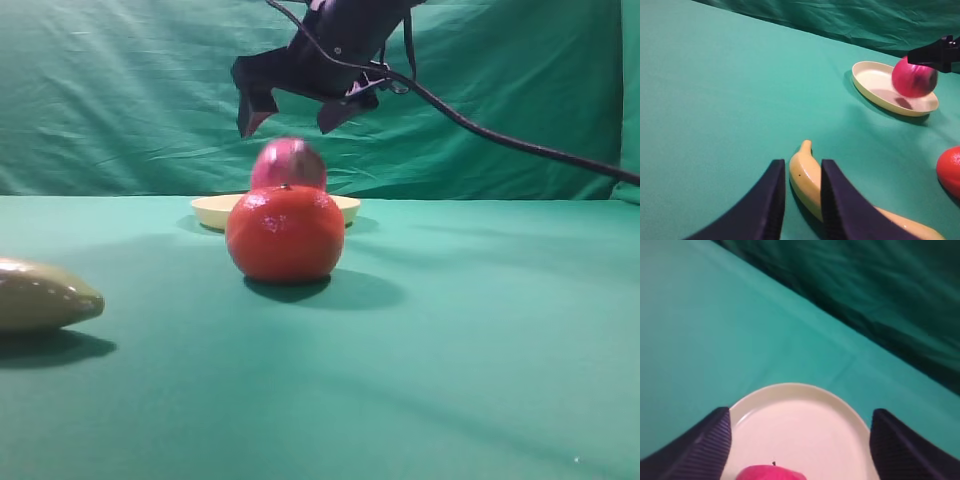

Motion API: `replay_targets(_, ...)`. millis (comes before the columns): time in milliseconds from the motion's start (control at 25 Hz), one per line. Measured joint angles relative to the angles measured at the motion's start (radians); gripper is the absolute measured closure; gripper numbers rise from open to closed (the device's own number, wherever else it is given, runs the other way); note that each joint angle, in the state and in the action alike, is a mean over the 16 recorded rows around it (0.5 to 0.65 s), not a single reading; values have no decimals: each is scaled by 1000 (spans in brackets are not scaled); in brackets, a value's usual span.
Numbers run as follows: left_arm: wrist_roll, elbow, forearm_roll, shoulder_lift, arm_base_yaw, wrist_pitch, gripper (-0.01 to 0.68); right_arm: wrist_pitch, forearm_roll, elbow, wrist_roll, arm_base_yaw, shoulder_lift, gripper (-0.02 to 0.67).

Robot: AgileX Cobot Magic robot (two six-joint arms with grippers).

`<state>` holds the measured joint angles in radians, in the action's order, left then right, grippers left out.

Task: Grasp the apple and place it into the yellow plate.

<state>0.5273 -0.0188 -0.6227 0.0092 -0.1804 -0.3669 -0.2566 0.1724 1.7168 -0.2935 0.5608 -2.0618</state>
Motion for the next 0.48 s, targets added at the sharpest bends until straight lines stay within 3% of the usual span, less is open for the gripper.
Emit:
replay_targets(320,0,0,0,0,0,0,516,-201,-35,10,-8,0,222,450)
replay_targets(480,0,0,0,0,0,0,516,-340,-59,11,29,0,339,566)
